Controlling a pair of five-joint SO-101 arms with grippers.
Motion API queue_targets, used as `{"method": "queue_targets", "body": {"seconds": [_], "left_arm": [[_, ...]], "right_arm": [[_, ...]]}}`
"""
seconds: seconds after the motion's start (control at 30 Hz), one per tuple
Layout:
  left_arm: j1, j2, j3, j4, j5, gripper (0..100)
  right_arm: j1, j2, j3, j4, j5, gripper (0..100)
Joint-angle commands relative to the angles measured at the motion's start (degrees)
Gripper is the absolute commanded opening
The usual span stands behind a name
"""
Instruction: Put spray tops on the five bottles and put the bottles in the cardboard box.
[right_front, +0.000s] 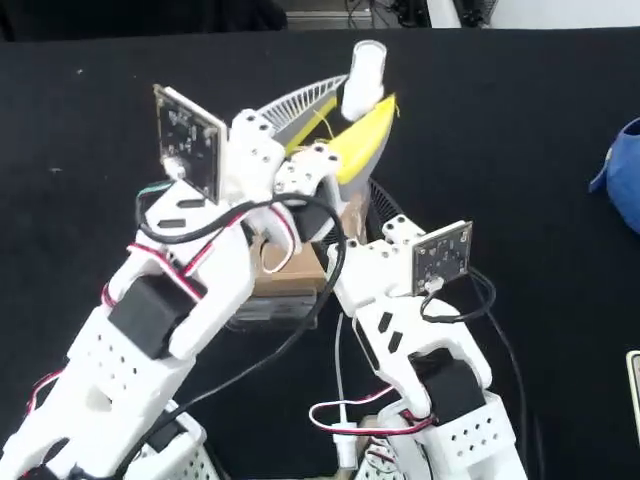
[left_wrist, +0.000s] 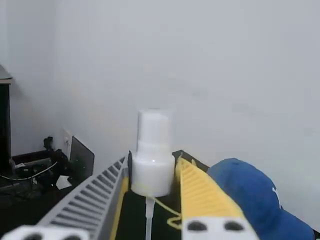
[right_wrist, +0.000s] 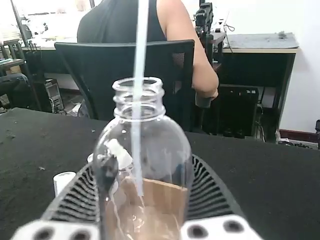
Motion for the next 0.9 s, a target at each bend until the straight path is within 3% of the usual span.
{"method": "queue_targets", "body": {"seconds": [0.0, 0.1, 0.3, 0.5, 0.7, 0.87], "left_arm": [[0.48, -6.07, 0.4, 5.54, 0.62, 12], [0.31, -8.53, 0.4, 10.9, 0.7, 18], [-3.56, -9.76, -0.04, 13.01, 0.26, 18], [-11.82, -9.76, -4.18, 18.55, 0.26, 18], [-24.22, -12.92, -7.52, 31.21, 0.18, 18], [-38.73, -19.08, -3.3, 37.54, 0.62, 18]], "right_arm": [[-0.44, -1.89, -0.4, -1.67, 0.0, 1.0], [-0.44, -1.89, -0.4, -1.67, 0.0, 1.0], [-0.44, -1.89, -0.4, -1.58, 0.0, 1.0], [-0.09, -1.89, -0.48, -1.67, 0.09, 1.0], [6.68, -1.01, 0.04, -6.86, -0.35, 1.0], [7.03, 7.08, 1.89, -15.82, -0.44, 1.0]]}}
